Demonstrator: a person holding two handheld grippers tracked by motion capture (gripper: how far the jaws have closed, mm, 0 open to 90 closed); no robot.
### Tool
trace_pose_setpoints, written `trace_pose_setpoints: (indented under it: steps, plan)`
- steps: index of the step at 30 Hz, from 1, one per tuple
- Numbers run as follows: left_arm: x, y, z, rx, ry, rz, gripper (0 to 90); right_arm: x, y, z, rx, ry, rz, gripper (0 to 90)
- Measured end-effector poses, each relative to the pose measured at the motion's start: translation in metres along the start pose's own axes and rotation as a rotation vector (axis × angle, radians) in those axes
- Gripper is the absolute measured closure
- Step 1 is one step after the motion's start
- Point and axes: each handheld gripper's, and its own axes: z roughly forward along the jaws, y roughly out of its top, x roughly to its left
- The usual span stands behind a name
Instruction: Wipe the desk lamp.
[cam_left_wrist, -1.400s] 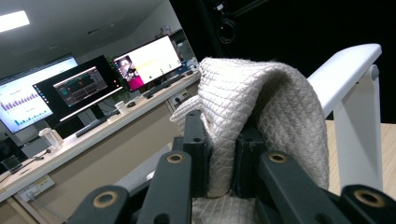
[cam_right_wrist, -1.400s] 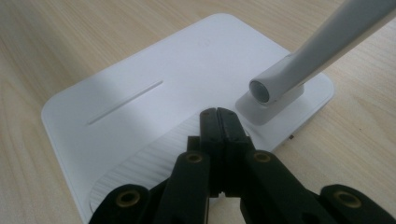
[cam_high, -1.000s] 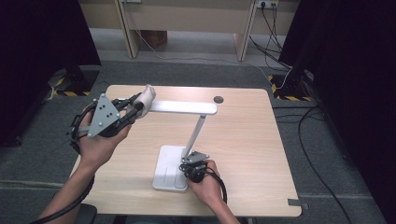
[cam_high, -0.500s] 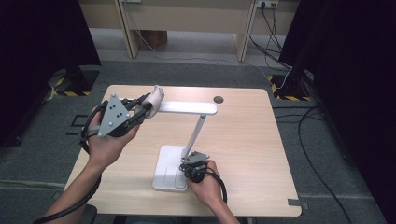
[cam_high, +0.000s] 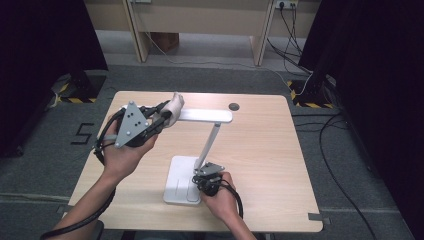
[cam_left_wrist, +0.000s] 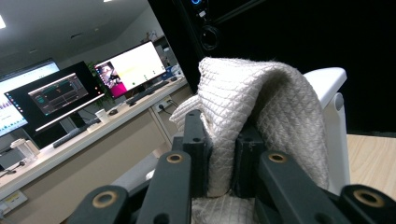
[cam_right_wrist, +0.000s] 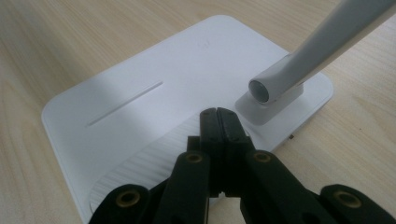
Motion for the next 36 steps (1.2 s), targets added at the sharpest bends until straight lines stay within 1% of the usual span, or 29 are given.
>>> trace_pose_setpoints:
  steps: [5, 9, 20, 26, 31, 36]
  plan:
    - [-0.004, 0.001, 0.004, -0.008, -0.001, -0.007, 78.8, 0.000, 0.000, 0.000, -0.001, 0.000, -0.002, 90.0]
    - [-0.006, 0.003, 0.006, -0.004, -0.007, -0.005, 78.8, 0.000, 0.000, 0.000, -0.002, -0.002, -0.003, 90.0]
    - [-0.016, 0.010, 0.018, -0.003, -0.045, -0.004, 78.8, 0.000, 0.000, 0.000, -0.003, 0.005, -0.003, 90.0]
    - [-0.023, 0.013, 0.026, -0.012, -0.064, -0.012, 78.8, 0.000, 0.000, 0.001, -0.009, 0.004, -0.002, 90.0]
    - [-0.026, 0.016, 0.031, -0.005, -0.076, -0.013, 78.8, 0.000, 0.000, 0.001, -0.010, 0.007, -0.002, 90.0]
    - [-0.030, 0.019, 0.037, 0.000, -0.090, -0.003, 78.8, 0.000, 0.000, 0.001, -0.010, 0.007, -0.003, 90.0]
